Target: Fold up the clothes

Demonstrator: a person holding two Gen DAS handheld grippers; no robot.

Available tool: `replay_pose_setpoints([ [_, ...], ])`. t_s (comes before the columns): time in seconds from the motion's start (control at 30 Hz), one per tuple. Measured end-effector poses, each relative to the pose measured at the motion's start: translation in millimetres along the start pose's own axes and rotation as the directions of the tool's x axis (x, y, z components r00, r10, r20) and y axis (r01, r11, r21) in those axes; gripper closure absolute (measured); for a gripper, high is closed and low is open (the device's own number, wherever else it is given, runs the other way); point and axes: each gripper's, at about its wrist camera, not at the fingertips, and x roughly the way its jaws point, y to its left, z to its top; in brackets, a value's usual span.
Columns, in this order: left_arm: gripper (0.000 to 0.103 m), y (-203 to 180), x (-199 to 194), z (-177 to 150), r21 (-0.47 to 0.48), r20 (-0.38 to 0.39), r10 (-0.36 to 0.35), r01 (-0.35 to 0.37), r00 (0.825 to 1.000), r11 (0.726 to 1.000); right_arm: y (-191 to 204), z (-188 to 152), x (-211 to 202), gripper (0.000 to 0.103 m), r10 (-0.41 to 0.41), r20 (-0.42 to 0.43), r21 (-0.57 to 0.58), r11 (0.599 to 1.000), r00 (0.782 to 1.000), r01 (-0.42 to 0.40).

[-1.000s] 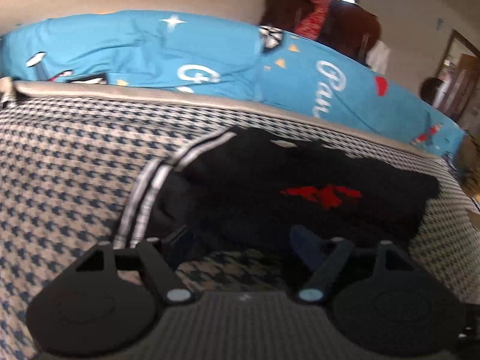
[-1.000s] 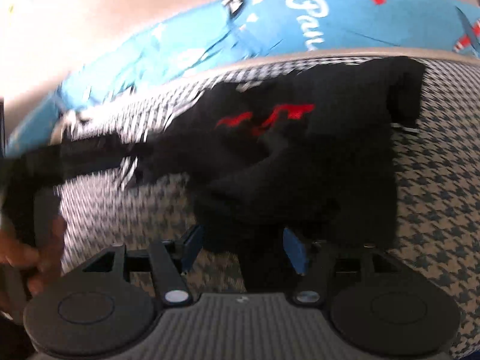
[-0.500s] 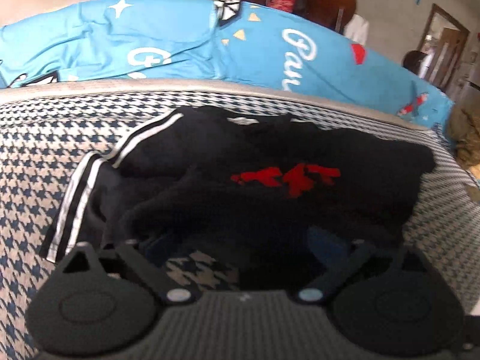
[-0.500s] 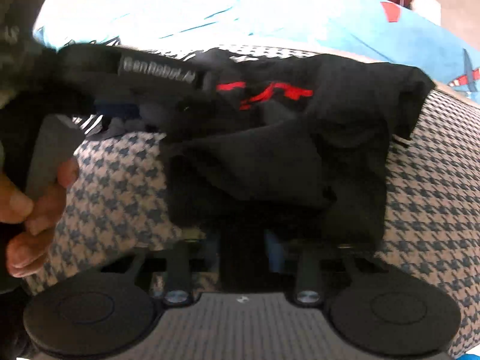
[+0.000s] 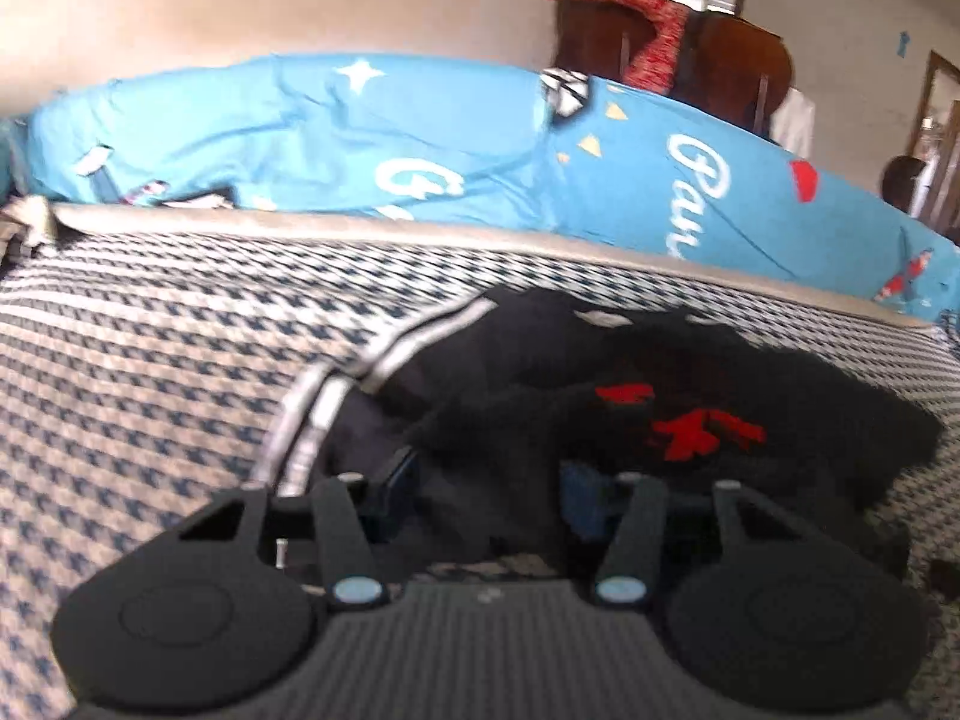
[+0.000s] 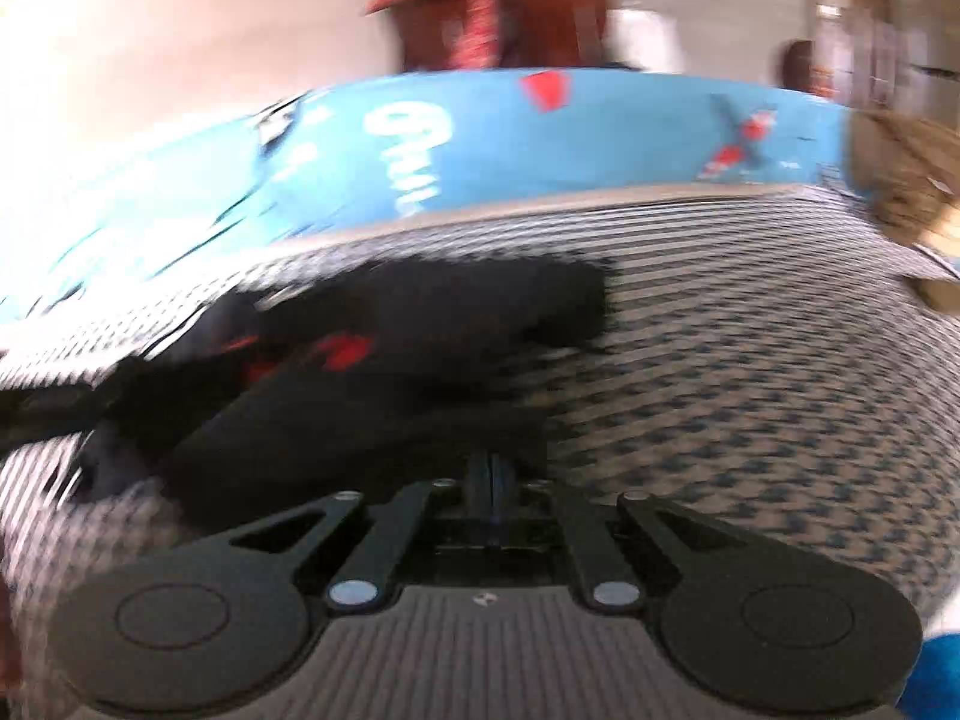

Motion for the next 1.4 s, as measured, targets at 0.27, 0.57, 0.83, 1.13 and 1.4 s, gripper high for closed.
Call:
replay_pose_setpoints([
  [0.27,0.055,38,-42,8,-0.099,0.129,0.156,-0.144,0.979,0.985,-27,3,2,0.099,-0.019,-0.072,0.153,0.988,0.997,0.029],
  [0.57,0.055,56,-42,1,-0.172,0.045,0.037,-0.029,0.998,0.985,-3,-8,-6,0.098,0.109,-0.125,0.064,0.993,0.986,-0.102],
  [0.83,0.037,36,-44,-12,-0.099,0.024,0.005,-0.003,1.0,0.995,18,-17,-4,0.077,0.175,-0.154,-0.012,0.984,0.972,-0.179],
  [1.13,0.005,8,-37,-21,0.017,-0.004,0.009,-0.009,1.0,1.0,31,-23,3,0.055,0.191,-0.204,-0.051,0.977,0.96,-0.206],
  [1.4,0.0,-5,-30,-25,0.042,-0.02,-0.02,0.021,1.0,0.999,51,-37,11,0.041,0.182,-0.261,-0.189,0.954,0.948,-0.235],
])
